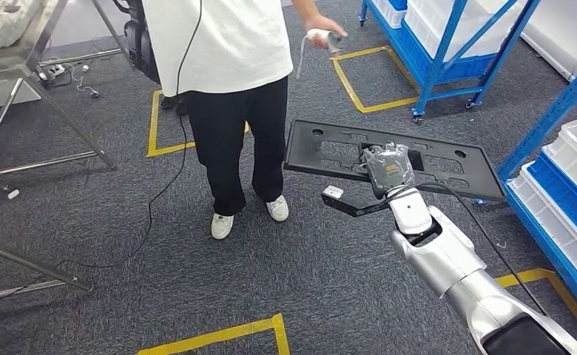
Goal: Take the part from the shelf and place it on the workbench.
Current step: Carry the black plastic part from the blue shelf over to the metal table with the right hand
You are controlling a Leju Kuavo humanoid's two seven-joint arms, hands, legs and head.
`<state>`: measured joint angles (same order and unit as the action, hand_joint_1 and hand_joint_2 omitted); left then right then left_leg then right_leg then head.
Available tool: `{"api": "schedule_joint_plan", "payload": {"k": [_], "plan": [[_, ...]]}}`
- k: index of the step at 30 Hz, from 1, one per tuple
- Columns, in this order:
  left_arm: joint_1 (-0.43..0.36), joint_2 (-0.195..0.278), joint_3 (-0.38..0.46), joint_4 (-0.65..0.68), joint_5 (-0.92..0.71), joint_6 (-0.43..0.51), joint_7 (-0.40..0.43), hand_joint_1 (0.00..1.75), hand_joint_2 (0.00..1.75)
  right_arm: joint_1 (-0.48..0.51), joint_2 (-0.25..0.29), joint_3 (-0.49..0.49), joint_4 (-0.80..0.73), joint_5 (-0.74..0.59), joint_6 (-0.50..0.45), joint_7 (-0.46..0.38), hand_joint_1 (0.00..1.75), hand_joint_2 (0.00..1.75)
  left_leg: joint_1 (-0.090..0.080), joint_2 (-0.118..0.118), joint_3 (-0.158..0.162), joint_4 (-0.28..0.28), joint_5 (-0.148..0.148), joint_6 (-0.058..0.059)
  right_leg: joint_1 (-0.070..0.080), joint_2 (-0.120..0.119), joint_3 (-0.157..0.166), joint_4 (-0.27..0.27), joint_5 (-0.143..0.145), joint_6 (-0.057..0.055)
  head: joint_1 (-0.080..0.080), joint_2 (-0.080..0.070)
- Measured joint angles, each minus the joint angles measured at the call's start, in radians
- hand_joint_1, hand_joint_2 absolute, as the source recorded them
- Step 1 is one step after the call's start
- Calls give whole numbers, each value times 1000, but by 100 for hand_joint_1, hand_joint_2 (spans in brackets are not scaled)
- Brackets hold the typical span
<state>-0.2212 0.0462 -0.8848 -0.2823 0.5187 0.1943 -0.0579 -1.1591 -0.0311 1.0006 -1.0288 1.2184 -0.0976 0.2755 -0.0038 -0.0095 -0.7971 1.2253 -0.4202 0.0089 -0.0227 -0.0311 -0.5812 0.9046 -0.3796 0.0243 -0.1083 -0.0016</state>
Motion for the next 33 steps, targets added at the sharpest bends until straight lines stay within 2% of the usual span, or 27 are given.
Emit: {"api": "schedule_joint_plan", "payload": {"k": [1,2,4,5,6,7,8,9,11,12,13,14,15,16,17,18,19,20,21,23,25,27,29,30,31,32,33], "plan": [[-1,0,13,0,35,-11,-20,0,175,1,-1,0,0,-1,0,0,175,175,-6,3,20,-44,27,7,1,-10,2,0,-2,-3,0,0],[-2,2,31,0,82,-33,-45,0,175,2,-3,0,0,-3,-2,0,175,175,-16,17,60,-124,66,17,1,-19,6,-1,-5,-5,0,0],[-13,10,82,0,203,-101,-113,0,175,3,-8,0,-1,-10,-5,0,175,175,-45,64,147,-286,128,38,3,-38,11,-2,-11,-6,0,0],[-23,16,113,0,263,-137,-149,0,175,4,-12,0,-1,-15,-6,-1,175,175,-55,81,171,-332,142,45,6,-48,11,-1,-13,-5,0,0],[-35,22,146,0,314,-165,-181,0,175,6,-16,0,0,-20,-8,-3,175,175,-61,84,180,-351,145,48,9,-59,9,0,-14,-4,0,0],[-49,28,179,0,355,-185,-206,0,175,9,-20,0,1,-25,-10,-5,175,175,-61,72,181,-361,145,49,11,-72,7,1,-15,-2,0,0],[-61,33,207,-1,381,-196,-221,0,175,12,-21,1,3,-30,-12,-8,175,175,-56,60,185,-373,145,51,11,-70,3,5,-19,-1,0,0],[-72,36,235,-3,396,-202,-228,0,175,16,-22,1,5,-33,-15,-11,175,175,-50,46,190,-386,146,53,10,-51,-6,21,-29,0,0,0],[-91,41,281,-7,404,-206,-231,0,175,20,-23,1,7,-35,-23,-14,175,175,-37,23,198,-402,146,57,7,10,-60,123,-73,2,0,0],[-98,42,303,-9,401,-208,-233,0,175,21,-24,1,8,-35,-26,-15,175,175,-33,12,198,-402,147,58,6,32,-102,201,-101,5,0,0],[-102,42,321,-11,392,-206,-233,0,175,22,-26,1,10,-36,-28,-15,175,175,-29,0,198,-401,147,59,6,41,-145,276,-124,9,0,0],[-105,42,337,-13,376,-200,-231,0,175,24,-27,2,11,-37,-28,-16,175,175,-25,-12,198,-401,148,58,5,44,-177,328,-136,14,0,0],[-105,42,347,-14,345,-184,-222,0,175,25,-29,2,13,-39,-29,-17,175,175,-19,-26,198,-398,147,56,2,44,-189,335,-124,20,0,0],[-105,42,353,-15,304,-160,-205,0,175,26,-29,2,14,-41,-29,-17,175,175,-12,-40,199,-394,145,51,-3,45,-179,300,-95,26,0,0],[-105,43,354,-15,254,-131,-178,0,175,25,-29,2,14,-43,-29,-16,175,175,-4,-55,199,-387,140,44,-11,52,-149,228,-51,35,0,0],[-103,45,352,-15,201,-102,-147,0,175,24,-29,2,14,-44,-28,-13,175,175,2,-69,198,-378,133,34,-23,72,-109,146,-11,48,0,0],[-99,47,348,-15,155,-81,-116,0,175,22,-30,2,14,-43,-27,-9,175,175,6,-79,195,-367,127,25,-32,92,-75,78,13,54,0,0],[-92,48,342,-15,117,-65,-87,0,175,21,-30,2,14,-43,-26,-5,175,175,8,-89,190,-359,125,17,-40,109,-51,34,24,59,0,0],[-80,49,335,-15,88,-57,-66,0,175,21,-32,2,14,-42,-23,-2,175,175,7,-98,185,-356,127,11,-42,116,-43,19,22,58,0,0],[-50,48,318,-13,53,-47,-42,0,175,23,-33,2,14,-41,-18,2,175,175,9,-108,174,-355,131,4,-39,95,-44,22,18,48,0,0],[-23,43,302,-11,37,-42,-29,0,175,23,-32,2,13,-38,-15,4,175,175,6,-70,144,-304,105,-2,-36,72,-44,24,13,35,0,0],[-13,36,282,-10,22,-44,-10,0,175,21,-31,2,13,-36,-10,7,175,175,3,-16,71,-157,45,-7,-27,47,-39,19,10,24,0,0],[-4,27,261,-10,10,-46,9,0,175,23,-32,2,13,-35,-2,9,175,175,0,-1,-10,0,-8,0,-14,22,-32,16,7,20,0,0],[5,22,252,-10,7,-46,13,0,175,27,-32,2,12,-35,1,9,175,175,-4,0,-29,30,-14,6,-10,11,-28,14,5,18,0,0],[15,18,245,-10,5,-45,15,0,175,31,-32,2,12,-35,5,9,175,175,-11,0,-28,23,-4,14,-6,2,-23,12,2,16,0,0],[24,16,238,-10,5,-44,15,0,175,34,-32,2,9,-34,8,9,175,175,-20,1,-5,-27,23,21,-4,-6,-19,11,-1,13,0,0],[31,14,232,-9,4,-43,15,0,175,36,-32,2,6,-34,11,9,175,175,-32,8,35,-108,61,30,-3,-14,-13,10,-5,10,0,0]]}}
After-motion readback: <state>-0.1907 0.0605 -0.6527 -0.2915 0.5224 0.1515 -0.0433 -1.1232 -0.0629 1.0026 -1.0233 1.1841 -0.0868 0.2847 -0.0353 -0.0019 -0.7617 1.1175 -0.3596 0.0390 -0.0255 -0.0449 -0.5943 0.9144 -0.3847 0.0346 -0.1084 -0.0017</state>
